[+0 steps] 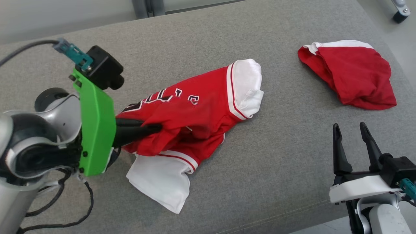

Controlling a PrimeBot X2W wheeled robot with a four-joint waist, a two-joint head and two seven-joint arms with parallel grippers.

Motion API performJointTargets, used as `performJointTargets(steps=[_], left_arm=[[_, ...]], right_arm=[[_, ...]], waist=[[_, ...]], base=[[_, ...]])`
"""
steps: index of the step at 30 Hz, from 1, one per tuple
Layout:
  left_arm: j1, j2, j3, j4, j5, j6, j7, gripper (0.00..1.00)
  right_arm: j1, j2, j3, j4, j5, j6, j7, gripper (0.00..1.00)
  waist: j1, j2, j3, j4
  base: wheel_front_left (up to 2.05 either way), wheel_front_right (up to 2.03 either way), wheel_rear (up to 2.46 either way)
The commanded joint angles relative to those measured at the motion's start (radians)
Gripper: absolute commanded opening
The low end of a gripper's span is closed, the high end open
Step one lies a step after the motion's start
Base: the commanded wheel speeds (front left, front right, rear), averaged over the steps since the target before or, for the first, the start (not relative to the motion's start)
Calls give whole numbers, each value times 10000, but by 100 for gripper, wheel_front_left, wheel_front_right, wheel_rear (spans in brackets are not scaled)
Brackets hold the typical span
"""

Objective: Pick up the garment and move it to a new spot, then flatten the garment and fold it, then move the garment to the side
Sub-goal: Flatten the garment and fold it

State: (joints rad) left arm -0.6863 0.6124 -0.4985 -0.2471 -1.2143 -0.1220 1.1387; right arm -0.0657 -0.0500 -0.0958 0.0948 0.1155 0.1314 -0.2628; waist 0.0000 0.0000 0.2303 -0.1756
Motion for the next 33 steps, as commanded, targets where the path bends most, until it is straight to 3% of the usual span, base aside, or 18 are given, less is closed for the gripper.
performJointTargets(steps=[1, 5, 9, 12, 16, 17, 18, 19, 27, 33], left_arm=[[-251, 201, 173, -214, -554, 233, 423, 0], [-455, 708, 429, -382, -1775, 1141, 1692, 0], [-401, 1034, 427, 425, -1741, 1759, 2045, 0], [-348, 1112, 344, 1347, -1141, 1929, 1729, 0], [-501, 1136, 300, 2487, -244, 1753, 905, 0], [-588, 1195, 288, 2743, 43, 1663, 650, 7], [-642, 1225, 273, 3006, 284, 1594, 431, 32], [-713, 1293, 238, 3207, 570, 1512, 222, 100], [-1383, 1825, -179, 4532, 2872, 666, -1523, 100], [-1550, 1524, 8, 4972, 3420, 490, -3181, 100]], right_arm=[[35, -9, 26, 42, 74, -16, -30, 100], [10, -16, 83, 90, 175, -16, -30, 100], [-213, -14, 247, 138, 227, -16, -30, 100], [-339, -9, 437, 141, 245, -16, -30, 100], [-554, -12, 668, 127, 255, -16, -30, 100], [-575, -12, 692, 132, 244, -16, -30, 100], [-583, -12, 711, 139, 225, -16, -30, 100], [-581, -12, 717, 152, 192, -16, -30, 100], [-443, -12, 513, 166, 100, -16, -30, 100], [-486, -12, 461, 89, -74, -16, -30, 100]], waist=[[0, 0, -48, -188], [0, 0, 30, -409], [0, 0, 214, -651], [0, 0, 430, -836], [0, 0, 806, -1113], [0, 0, 882, -1161], [0, 0, 948, -1196], [0, 0, 1009, -1222], [0, 0, 1078, -1132], [0, 0, 908, -912]], base=[[0, 0, 0], [0, 0, 0], [0, 0, 0], [0, 0, 0], [0, 0, 0], [0, 0, 0], [0, 0, 0], [0, 0, 0], [0, 0, 0], [0, 0, 0]])
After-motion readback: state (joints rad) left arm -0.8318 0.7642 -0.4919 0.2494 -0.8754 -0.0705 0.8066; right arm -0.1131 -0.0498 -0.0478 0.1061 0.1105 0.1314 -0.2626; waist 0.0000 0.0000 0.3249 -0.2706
